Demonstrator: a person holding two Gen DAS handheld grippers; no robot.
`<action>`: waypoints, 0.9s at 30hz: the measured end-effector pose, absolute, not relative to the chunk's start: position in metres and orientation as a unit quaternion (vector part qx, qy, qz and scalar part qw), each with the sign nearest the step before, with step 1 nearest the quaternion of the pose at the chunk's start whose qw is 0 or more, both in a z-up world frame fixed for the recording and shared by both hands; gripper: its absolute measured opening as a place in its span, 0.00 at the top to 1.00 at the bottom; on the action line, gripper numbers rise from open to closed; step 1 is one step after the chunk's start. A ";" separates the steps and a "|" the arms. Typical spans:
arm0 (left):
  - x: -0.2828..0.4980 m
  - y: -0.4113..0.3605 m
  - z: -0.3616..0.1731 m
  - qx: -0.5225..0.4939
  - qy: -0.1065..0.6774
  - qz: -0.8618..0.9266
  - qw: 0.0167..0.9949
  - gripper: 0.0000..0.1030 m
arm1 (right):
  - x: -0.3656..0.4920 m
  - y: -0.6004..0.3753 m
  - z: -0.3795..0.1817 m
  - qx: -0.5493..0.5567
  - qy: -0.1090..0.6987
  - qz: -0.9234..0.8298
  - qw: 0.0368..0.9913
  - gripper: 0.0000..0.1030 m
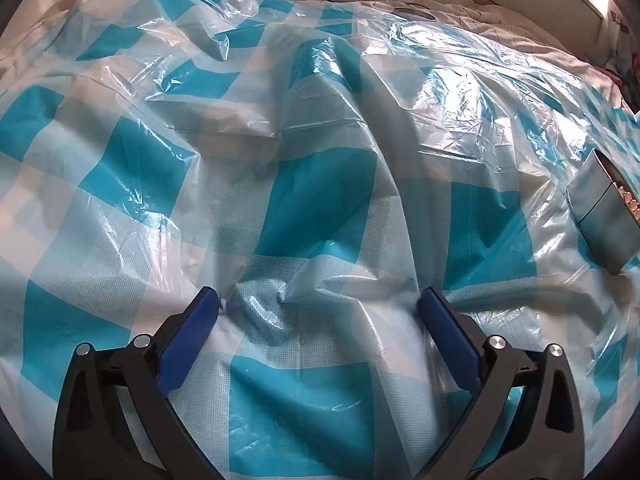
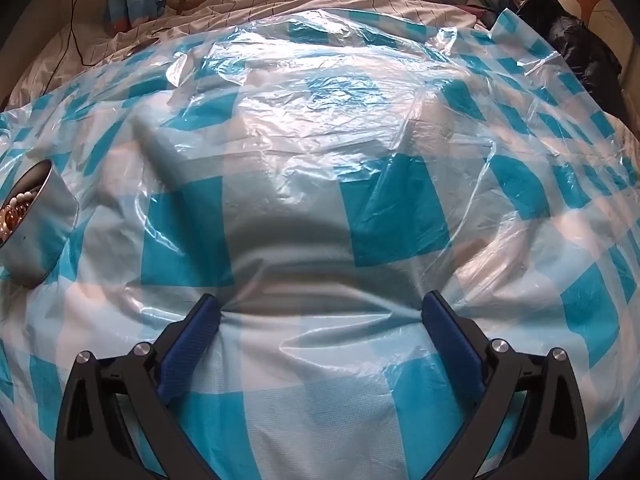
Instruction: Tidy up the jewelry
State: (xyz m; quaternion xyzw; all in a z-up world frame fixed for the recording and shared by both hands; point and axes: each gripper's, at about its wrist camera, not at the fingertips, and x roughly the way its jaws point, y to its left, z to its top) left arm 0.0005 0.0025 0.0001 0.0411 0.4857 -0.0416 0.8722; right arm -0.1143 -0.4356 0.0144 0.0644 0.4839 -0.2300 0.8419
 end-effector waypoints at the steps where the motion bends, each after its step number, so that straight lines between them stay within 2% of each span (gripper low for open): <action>1: 0.000 0.001 0.000 0.052 0.482 -0.036 0.874 0.06 | -0.114 -0.435 0.014 0.065 0.484 -0.230 0.842 0.06; 27: 0.000 0.003 0.000 0.046 0.484 -0.040 0.873 0.06 | -0.114 -0.437 0.014 0.084 0.481 -0.220 0.845 0.06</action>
